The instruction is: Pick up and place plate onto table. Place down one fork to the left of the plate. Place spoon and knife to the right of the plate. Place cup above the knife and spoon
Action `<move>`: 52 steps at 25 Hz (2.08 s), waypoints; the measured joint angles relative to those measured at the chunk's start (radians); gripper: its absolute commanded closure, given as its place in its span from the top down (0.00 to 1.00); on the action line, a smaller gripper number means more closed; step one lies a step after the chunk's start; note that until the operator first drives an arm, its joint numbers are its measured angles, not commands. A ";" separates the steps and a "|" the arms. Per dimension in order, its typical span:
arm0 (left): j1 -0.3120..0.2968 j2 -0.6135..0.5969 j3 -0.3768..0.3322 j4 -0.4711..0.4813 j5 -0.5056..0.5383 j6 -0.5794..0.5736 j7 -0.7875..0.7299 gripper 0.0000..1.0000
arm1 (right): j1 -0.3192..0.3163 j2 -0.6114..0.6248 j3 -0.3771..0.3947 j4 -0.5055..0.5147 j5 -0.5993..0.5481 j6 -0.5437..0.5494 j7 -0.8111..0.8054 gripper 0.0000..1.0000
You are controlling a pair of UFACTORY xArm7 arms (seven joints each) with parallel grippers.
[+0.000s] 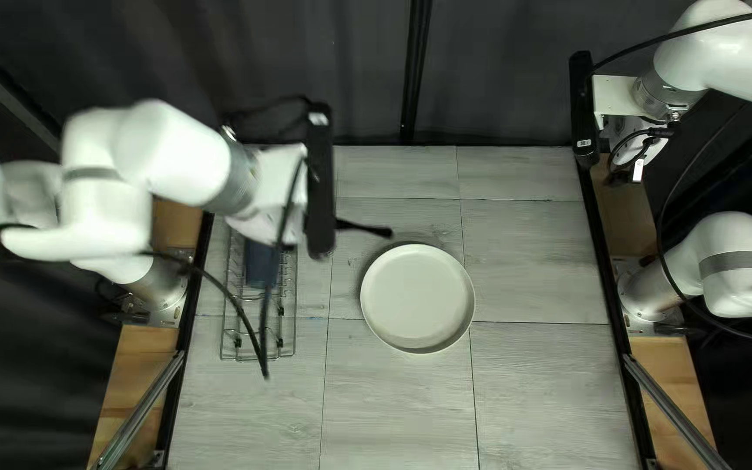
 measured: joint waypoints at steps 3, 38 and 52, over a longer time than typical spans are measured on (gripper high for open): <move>-0.023 0.047 0.013 -0.008 -0.060 -0.056 0.028 0.00 | 0.000 0.000 0.000 0.000 0.000 0.000 0.000 1.00; -0.034 0.065 0.023 -0.009 -0.084 -0.074 0.044 0.00 | 0.105 0.098 0.292 -0.183 0.189 -0.524 0.418 1.00; -0.034 0.065 0.023 -0.009 -0.084 -0.074 0.044 0.00 | 0.056 0.237 0.460 -0.280 0.065 -1.001 0.624 1.00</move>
